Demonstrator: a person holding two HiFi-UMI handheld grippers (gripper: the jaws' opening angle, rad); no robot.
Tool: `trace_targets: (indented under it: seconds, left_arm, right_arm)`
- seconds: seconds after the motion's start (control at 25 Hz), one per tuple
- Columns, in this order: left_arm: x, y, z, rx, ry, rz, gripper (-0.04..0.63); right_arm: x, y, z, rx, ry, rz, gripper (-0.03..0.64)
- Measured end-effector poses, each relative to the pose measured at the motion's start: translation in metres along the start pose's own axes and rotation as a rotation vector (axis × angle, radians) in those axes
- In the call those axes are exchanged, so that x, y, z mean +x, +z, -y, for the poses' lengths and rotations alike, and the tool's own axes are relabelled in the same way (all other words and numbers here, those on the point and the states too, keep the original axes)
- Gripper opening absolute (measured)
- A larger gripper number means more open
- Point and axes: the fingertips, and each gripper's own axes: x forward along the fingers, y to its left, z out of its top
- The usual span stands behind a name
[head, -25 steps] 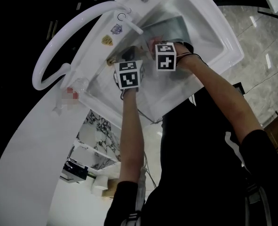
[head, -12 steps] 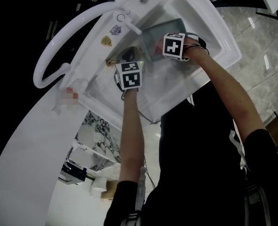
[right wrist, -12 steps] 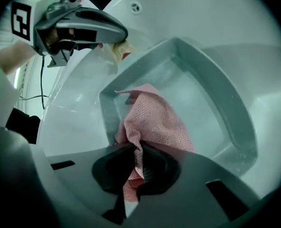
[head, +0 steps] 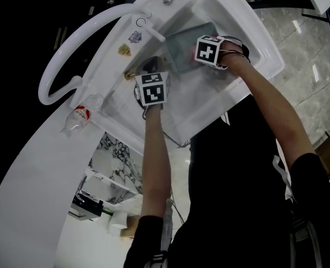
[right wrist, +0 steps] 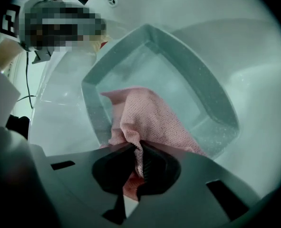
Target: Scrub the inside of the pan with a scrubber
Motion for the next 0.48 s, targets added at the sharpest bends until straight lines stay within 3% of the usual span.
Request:
trace_targets:
  seconds: [0.2, 0.48]
  left_arm:
    - [0.0, 0.0, 0.0, 0.0, -0.001, 0.001, 0.032]
    - [-0.001, 0.001, 0.001, -0.008, 0.001, 0.014, 0.032]
  right_arm:
    - [-0.009, 0.008, 0.027, 0.007, -0.131, 0.021, 0.025]
    - [-0.028, 0.028, 0.066, -0.033, -0.381, 0.062, 0.025]
